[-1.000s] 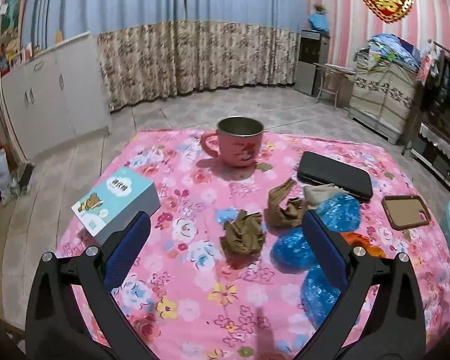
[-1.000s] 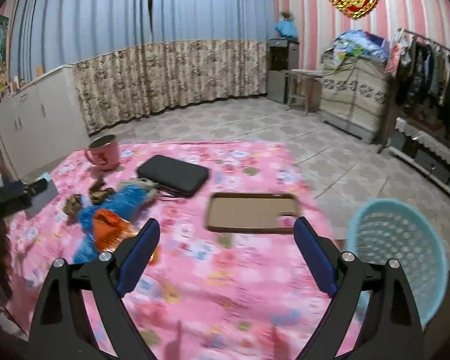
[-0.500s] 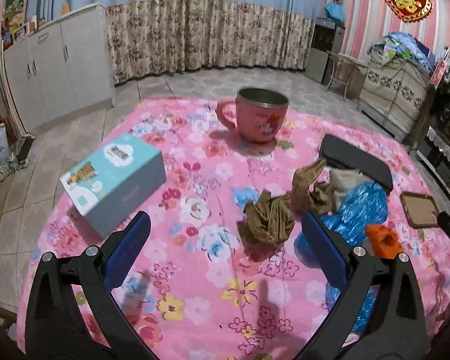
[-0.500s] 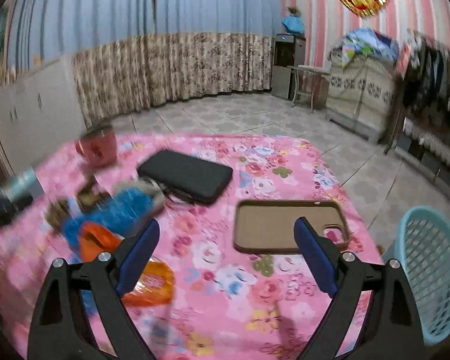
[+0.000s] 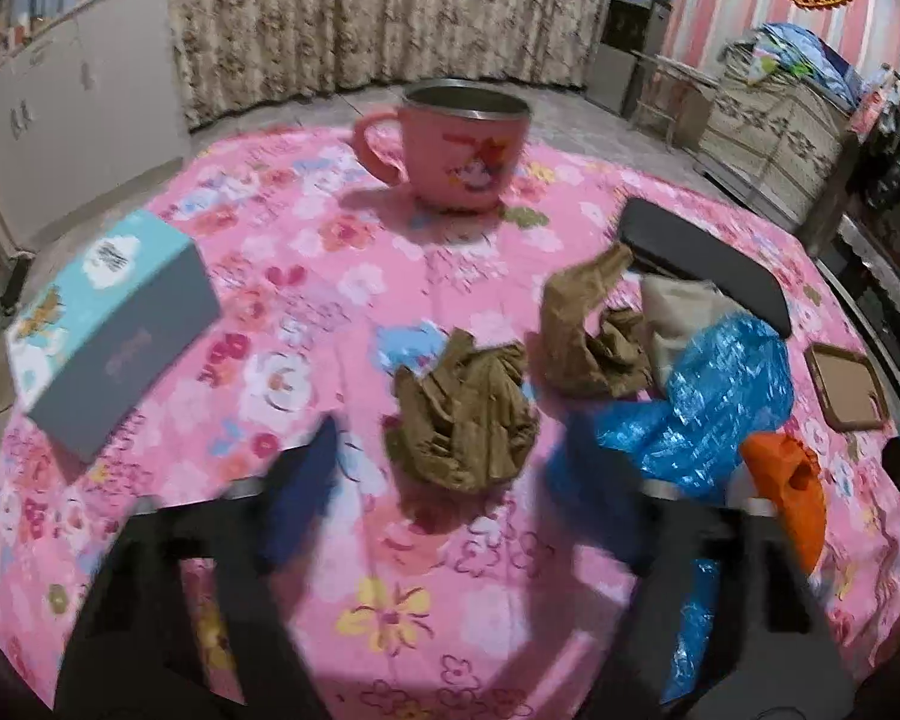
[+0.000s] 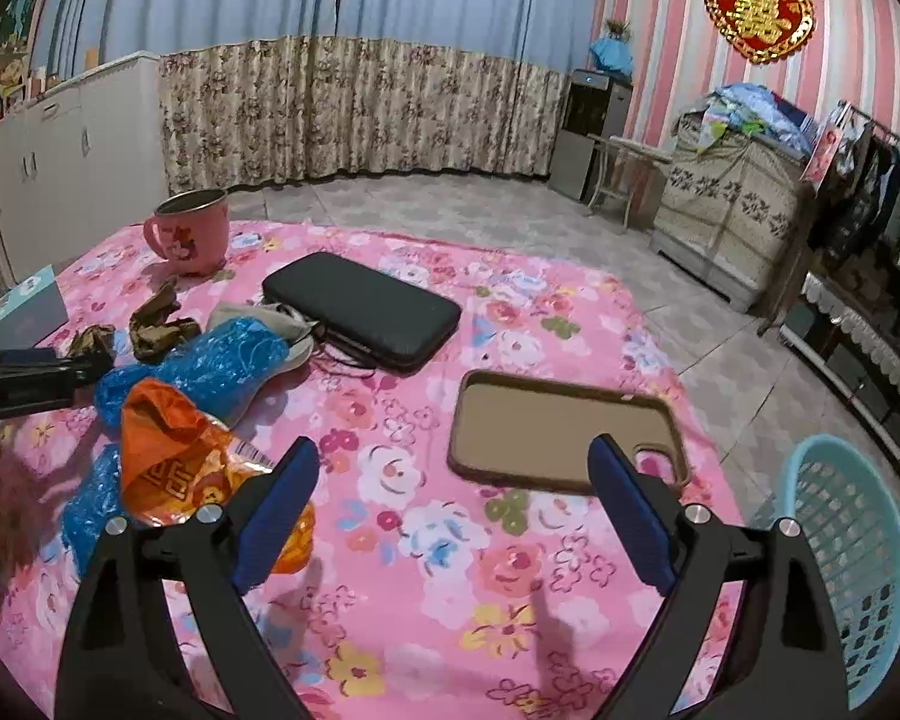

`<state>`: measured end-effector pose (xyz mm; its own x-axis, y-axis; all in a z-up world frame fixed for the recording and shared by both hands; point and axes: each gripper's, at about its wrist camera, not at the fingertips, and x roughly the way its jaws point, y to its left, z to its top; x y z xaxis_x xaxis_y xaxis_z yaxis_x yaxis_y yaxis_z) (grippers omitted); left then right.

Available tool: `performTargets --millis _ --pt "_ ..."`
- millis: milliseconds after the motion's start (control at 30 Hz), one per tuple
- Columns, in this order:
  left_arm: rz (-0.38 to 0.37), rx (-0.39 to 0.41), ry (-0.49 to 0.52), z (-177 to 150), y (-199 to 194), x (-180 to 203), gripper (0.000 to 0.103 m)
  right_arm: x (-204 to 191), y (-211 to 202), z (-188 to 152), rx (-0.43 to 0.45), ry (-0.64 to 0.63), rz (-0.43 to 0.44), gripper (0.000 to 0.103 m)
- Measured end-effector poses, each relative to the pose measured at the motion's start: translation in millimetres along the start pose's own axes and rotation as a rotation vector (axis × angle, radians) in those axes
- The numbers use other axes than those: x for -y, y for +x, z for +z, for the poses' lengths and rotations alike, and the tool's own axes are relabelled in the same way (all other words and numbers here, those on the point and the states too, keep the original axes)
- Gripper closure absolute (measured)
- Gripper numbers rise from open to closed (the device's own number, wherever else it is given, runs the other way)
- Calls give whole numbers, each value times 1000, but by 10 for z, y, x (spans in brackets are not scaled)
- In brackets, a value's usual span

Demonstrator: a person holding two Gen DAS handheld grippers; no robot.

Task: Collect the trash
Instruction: 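Return to the table and grasp the crumpled brown paper with the left gripper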

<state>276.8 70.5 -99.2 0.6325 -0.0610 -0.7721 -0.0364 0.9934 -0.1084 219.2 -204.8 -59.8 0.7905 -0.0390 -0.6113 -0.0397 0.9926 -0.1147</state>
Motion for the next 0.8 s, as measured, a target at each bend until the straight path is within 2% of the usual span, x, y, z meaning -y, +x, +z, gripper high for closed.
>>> performTargets --millis 67,300,500,667,800 --pt "-14 -12 2 -10 5 -20 62 -27 0 -11 -9 -3 17 14" --pt "45 31 -37 24 -229 -174 62 -261 -123 -24 4 -62 101 14" --pt "91 78 2 20 -532 -147 62 -528 -163 -45 -5 -116 194 14" --pt "94 114 -7 35 -705 -208 62 -695 -82 -106 -38 -133 234 14" --pt "77 106 -36 32 -718 -282 62 -790 -27 -127 -48 -150 249 14"
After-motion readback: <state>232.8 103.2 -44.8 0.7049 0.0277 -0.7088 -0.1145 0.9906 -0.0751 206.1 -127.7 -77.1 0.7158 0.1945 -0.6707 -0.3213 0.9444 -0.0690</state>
